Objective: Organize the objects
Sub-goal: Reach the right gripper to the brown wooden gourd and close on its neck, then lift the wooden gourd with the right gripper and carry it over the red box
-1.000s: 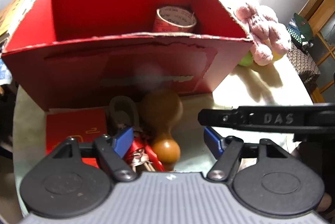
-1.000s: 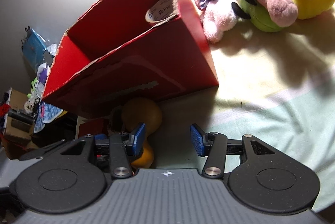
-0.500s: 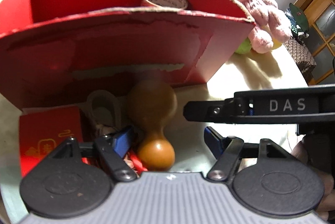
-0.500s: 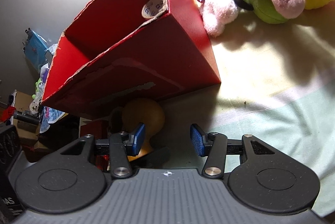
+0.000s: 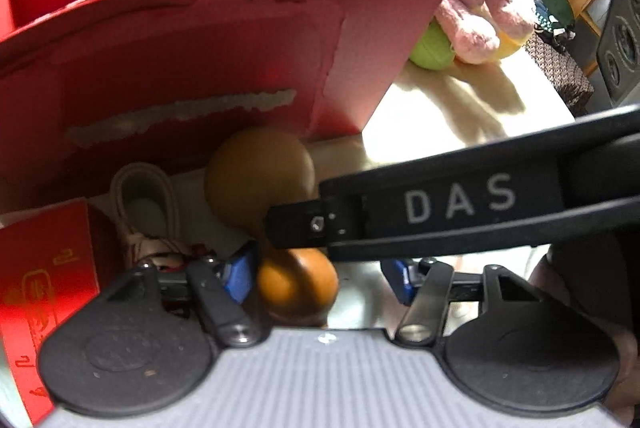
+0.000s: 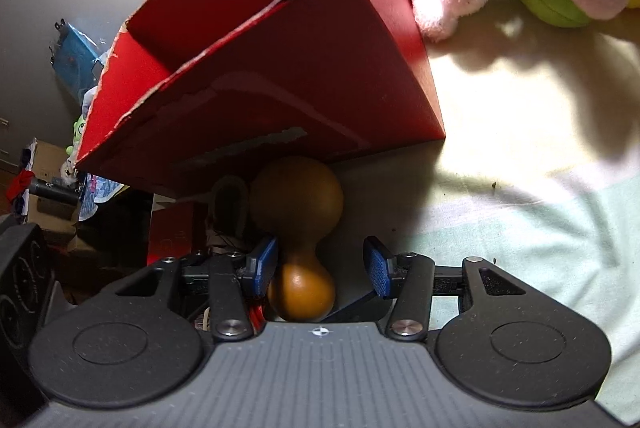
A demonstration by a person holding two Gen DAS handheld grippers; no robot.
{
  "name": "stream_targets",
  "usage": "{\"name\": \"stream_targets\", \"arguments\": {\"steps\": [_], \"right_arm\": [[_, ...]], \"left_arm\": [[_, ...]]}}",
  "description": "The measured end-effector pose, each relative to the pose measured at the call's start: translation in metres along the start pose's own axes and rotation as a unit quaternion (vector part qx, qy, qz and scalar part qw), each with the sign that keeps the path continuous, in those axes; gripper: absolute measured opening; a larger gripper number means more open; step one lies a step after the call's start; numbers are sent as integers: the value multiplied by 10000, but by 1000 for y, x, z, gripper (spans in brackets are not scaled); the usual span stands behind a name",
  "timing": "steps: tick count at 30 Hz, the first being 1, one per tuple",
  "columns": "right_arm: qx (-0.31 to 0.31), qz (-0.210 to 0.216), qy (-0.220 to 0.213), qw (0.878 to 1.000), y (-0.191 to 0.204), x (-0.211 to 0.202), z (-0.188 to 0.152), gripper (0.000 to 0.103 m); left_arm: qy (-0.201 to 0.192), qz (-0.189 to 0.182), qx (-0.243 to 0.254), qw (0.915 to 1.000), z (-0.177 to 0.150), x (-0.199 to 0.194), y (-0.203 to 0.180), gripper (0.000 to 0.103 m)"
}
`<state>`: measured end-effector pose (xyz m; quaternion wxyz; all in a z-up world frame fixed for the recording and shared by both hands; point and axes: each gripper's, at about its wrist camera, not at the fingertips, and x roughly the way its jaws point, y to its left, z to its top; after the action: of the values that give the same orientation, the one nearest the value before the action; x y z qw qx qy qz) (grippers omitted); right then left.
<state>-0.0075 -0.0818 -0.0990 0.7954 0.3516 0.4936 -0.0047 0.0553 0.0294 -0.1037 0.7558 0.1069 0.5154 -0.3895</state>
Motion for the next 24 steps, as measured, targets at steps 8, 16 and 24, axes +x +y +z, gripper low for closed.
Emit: {"name": "stream_targets", "arguments": {"steps": [8,16,24], "right_arm": [[-158,182,177,9996,4,12,4,50],[65,683,391,9969,0,21,7,32],[17,635,377,9973,-4,3,2,30]], "left_arm": [[-12,131,42,9999,1,-1,8,52],[-6,445,215,9988,-3,-1,8,50],[81,228,430,9988,-5,-9,1,47]]}}
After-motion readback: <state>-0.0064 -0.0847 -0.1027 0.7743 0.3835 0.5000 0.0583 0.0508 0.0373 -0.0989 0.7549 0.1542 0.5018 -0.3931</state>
